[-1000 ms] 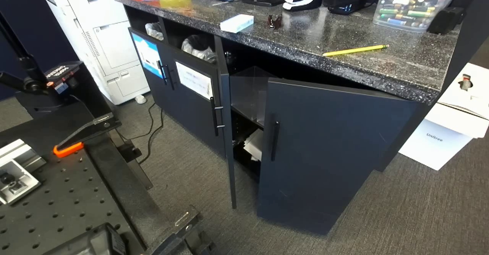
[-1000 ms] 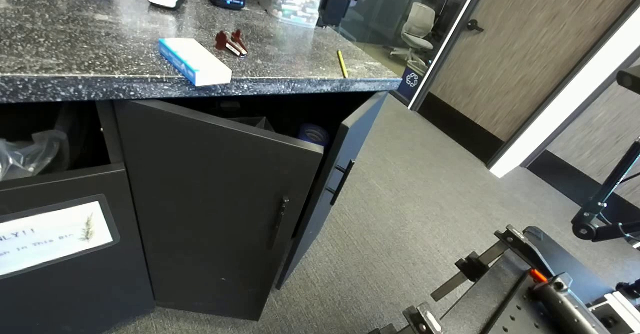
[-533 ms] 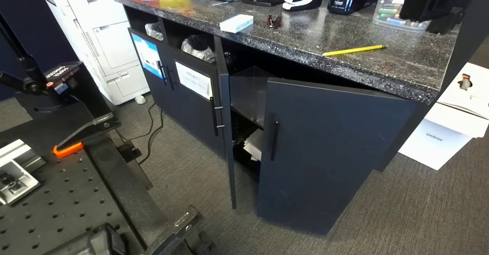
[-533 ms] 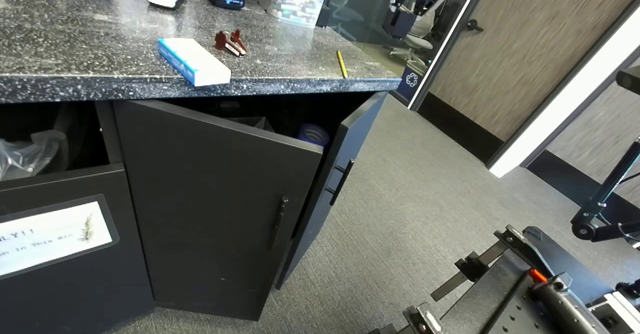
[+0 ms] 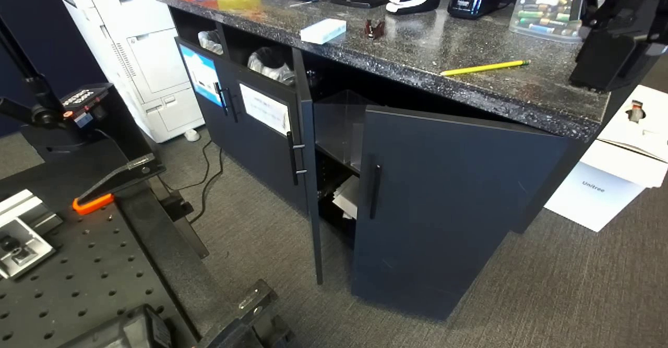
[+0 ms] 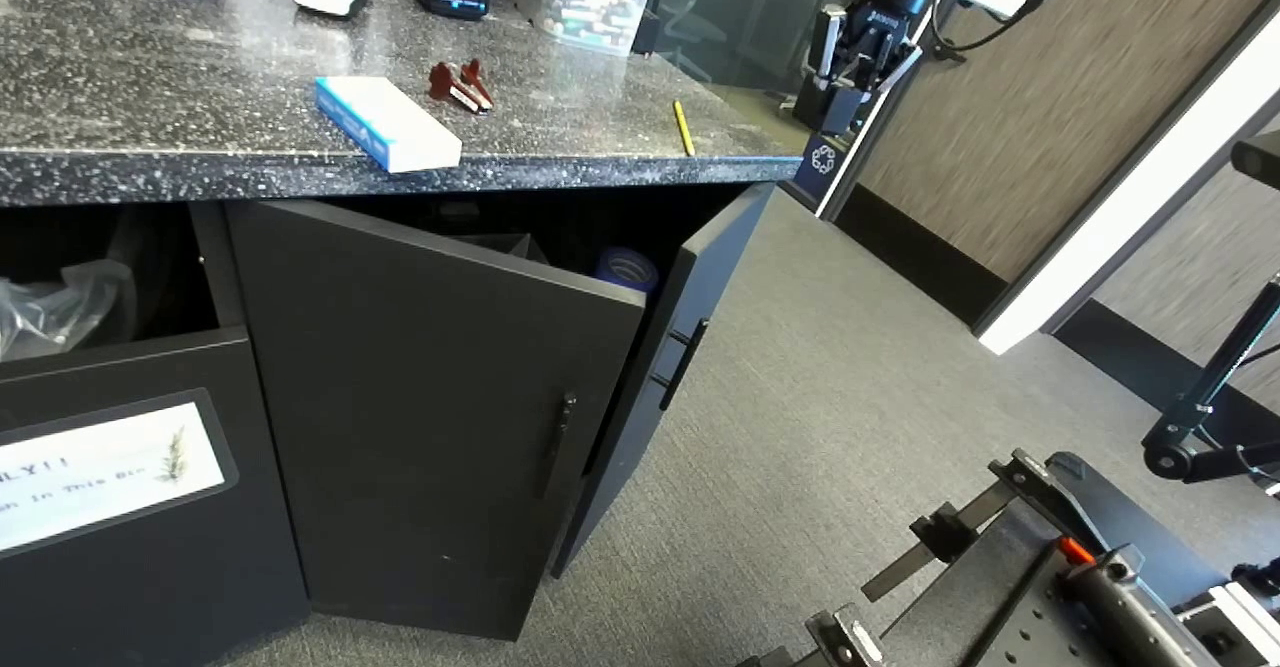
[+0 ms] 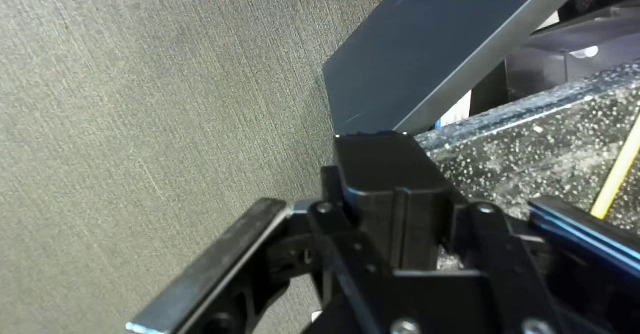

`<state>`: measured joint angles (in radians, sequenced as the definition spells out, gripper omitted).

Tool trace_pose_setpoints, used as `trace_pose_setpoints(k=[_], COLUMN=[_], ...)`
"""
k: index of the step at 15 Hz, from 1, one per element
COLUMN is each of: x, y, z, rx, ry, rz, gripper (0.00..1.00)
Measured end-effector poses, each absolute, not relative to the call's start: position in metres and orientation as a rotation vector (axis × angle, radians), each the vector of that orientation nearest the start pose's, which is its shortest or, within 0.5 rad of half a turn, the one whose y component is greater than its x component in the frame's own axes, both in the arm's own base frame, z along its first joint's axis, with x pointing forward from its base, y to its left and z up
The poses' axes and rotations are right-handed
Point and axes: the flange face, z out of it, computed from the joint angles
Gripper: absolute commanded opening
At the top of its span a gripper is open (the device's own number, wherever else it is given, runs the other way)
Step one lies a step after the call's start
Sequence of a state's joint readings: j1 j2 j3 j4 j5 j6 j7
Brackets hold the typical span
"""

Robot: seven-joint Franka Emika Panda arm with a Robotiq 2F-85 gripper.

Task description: Move the black box to the front right corner of the counter

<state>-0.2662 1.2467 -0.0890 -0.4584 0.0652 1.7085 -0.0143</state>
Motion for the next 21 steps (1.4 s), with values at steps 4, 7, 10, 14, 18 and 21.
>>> trace_pose_setpoints(k=[4,7,10,14,18,21], x=[0.774,0.776,0.778,0.782,0.788,0.79], y=[-0.218,-0.209,-0.207,-0.208,-0.21,-0.211], z=[0.256,0.246,0.244,0.236,0.233,0.233], rx=[-3.138,-3.147,-3.16,-3.169,-3.177,-3.177], ry=[0.383,0.352,0.337,0.335,0.338,0.35], rz=[0.038,0.047,0.037,-0.02,-0.119,-0.149], gripper=[0.19,0.19,0.19,0.19,0.19,0.52])
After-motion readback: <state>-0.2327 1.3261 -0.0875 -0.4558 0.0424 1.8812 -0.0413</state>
